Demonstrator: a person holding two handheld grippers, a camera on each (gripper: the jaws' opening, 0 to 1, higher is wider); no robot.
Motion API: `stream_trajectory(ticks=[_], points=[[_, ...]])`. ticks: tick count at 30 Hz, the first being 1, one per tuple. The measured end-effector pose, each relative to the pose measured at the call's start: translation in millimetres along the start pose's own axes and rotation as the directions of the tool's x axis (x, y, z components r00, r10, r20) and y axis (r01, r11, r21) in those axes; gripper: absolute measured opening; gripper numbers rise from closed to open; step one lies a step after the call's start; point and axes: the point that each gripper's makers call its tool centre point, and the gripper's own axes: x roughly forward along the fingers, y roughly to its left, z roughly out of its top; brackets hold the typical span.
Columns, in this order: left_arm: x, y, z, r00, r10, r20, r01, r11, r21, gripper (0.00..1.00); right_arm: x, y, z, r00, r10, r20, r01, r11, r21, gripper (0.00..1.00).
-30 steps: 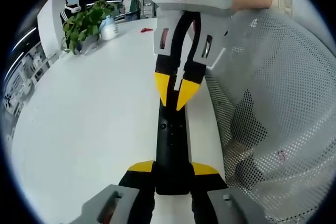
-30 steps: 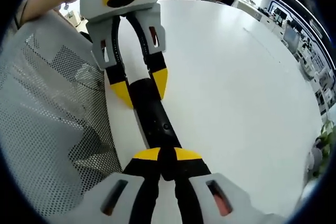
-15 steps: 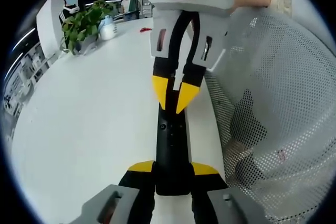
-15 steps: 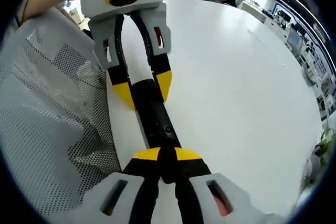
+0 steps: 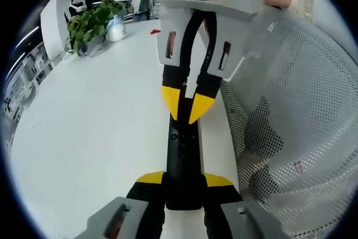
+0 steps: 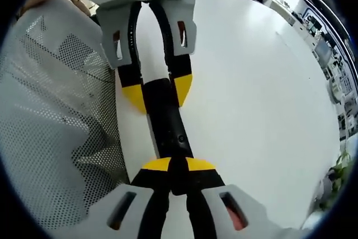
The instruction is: Press the specified remote control buttons in sequence, fully releasing each button before pressing the next.
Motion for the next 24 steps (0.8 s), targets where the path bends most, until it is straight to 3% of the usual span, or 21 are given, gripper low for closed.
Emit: stream_trajectory(ticks=[5, 8, 10, 15, 17, 19, 21, 24], points=[[-0.1, -0.1, -0.1, 1.000, -0.001, -0.002, 0.001, 1.000, 0.001, 0.25, -0.8, 1.5, -0.7, 0.998, -0.038, 0.046, 0.037, 0.999, 0.017, 0.06], [0.1, -0.1, -0.2, 1.000, 0.000, -0.004, 0.000, 1.000, 0.004, 0.25, -1.5, 0.6, -0.3, 0.992, -0.073, 0.108, 0.062, 0.993, 0.105, 0.06], [0.0, -0.2, 0.1, 1.000, 0.000, -0.001, 0.000, 1.000, 0.002, 0.25, -1.9, 0.1, -0.2, 0.990, -0.064, 0.128, 0.044, 0.988, 0.151, 0.06], [-0.2, -0.1, 0.3, 1.000, 0.000, 0.002, 0.000, 1.000, -0.004, 0.25, -2.2, -2.5, -0.2, 0.990, -0.028, 0.138, 0.003, 0.984, 0.177, 0.06], [-0.1, -0.1, 0.1, 1.000, 0.000, 0.001, 0.000, 1.000, -0.003, 0.25, -2.7, 0.3, 1.4, 0.988, -0.013, 0.156, -0.024, 0.972, 0.232, 0.08], [-0.1, -0.2, 0.0, 1.000, 0.000, 0.000, 0.000, 1.000, -0.002, 0.25, -2.6, 3.3, 3.2, 0.987, 0.000, 0.160, -0.036, 0.974, 0.222, 0.11], [-0.1, -0.3, 0.0, 1.000, -0.002, -0.001, 0.002, 1.000, -0.001, 0.25, -1.5, -0.4, 2.4, 0.990, -0.037, 0.138, 0.015, 0.987, 0.161, 0.08], [-0.1, -0.2, -0.1, 1.000, -0.002, -0.002, 0.002, 1.000, 0.000, 0.25, -0.8, 2.5, 4.1, 0.991, -0.026, 0.133, 0.003, 0.986, 0.168, 0.08]])
